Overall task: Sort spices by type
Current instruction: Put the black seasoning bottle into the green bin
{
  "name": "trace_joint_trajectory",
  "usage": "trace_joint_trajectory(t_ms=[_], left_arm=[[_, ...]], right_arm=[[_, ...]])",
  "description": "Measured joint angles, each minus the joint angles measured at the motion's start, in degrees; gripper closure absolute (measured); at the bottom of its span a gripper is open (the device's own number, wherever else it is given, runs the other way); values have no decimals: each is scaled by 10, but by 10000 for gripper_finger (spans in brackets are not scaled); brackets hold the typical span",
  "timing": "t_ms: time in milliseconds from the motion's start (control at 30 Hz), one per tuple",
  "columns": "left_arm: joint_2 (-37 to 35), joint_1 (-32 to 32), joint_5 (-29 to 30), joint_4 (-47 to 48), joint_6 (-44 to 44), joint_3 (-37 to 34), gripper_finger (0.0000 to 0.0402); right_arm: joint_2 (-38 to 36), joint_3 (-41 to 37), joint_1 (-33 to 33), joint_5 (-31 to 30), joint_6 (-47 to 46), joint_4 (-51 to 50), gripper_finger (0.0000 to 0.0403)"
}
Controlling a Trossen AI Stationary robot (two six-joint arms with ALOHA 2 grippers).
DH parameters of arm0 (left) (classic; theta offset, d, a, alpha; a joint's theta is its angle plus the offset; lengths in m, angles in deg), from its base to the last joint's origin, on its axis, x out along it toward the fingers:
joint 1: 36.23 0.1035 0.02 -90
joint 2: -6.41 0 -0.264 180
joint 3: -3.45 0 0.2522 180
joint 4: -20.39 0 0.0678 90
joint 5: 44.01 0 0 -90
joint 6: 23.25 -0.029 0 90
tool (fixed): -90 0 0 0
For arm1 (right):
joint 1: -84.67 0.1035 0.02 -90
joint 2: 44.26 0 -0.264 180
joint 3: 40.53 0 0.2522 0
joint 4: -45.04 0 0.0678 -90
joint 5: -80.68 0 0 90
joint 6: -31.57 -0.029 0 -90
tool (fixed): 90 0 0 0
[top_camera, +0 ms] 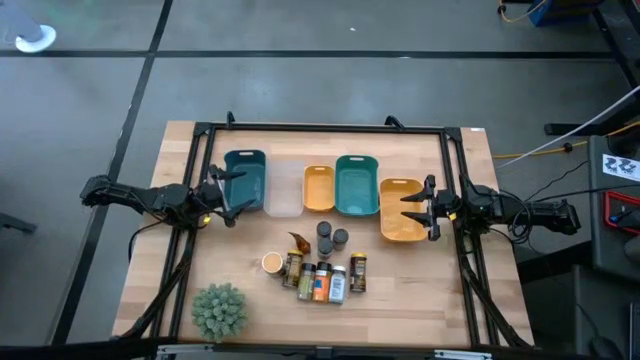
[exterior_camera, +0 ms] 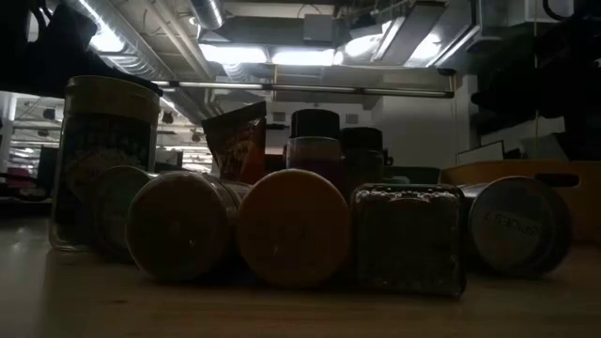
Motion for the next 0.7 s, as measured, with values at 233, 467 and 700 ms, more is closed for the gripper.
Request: trace_joint_trajectory(t_ms=[233,467,700], left_arm=[[0,0,0,0,14,0,12],[0,0,0,0,13,0,12],[0,0,0,0,13,0,12]], right_arm=[[0,0,0,14,-1,1,214],[0,-1,0,20,-7,7,214],[0,-1,0,26,-31,102,214]])
